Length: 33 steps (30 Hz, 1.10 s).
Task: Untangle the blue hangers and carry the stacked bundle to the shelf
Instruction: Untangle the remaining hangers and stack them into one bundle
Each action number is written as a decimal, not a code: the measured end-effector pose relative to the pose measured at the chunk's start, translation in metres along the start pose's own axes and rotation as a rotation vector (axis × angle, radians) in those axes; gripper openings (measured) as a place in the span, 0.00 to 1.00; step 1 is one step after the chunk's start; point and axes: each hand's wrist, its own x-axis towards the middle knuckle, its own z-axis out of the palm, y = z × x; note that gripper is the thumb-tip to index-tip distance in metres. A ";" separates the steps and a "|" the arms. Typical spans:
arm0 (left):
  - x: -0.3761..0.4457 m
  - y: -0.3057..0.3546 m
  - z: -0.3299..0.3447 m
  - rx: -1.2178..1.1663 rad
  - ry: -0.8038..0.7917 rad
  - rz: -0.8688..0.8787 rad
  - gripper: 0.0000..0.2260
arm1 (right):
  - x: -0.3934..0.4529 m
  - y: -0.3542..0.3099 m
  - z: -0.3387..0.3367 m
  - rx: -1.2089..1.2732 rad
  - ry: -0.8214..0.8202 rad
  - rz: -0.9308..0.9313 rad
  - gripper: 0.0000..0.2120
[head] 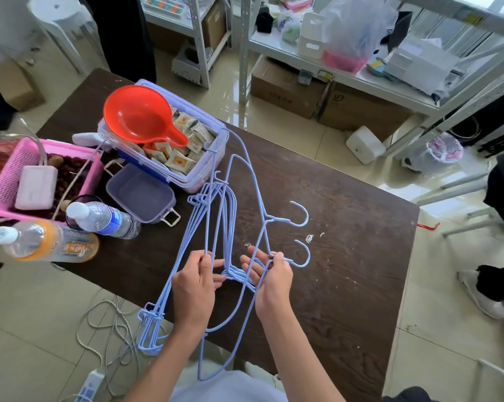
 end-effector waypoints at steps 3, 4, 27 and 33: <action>-0.002 -0.001 0.000 -0.037 0.010 -0.056 0.11 | -0.003 0.001 -0.001 -0.052 -0.031 0.007 0.14; -0.002 0.000 0.000 -0.060 0.010 -0.088 0.12 | -0.003 0.002 -0.001 -0.069 -0.037 -0.002 0.15; 0.030 0.066 -0.034 0.299 -0.100 0.231 0.19 | 0.012 -0.013 -0.039 -0.080 -0.032 -0.235 0.12; -0.003 0.030 -0.020 0.571 -0.117 0.475 0.14 | 0.024 -0.017 -0.020 0.151 -0.047 -0.051 0.19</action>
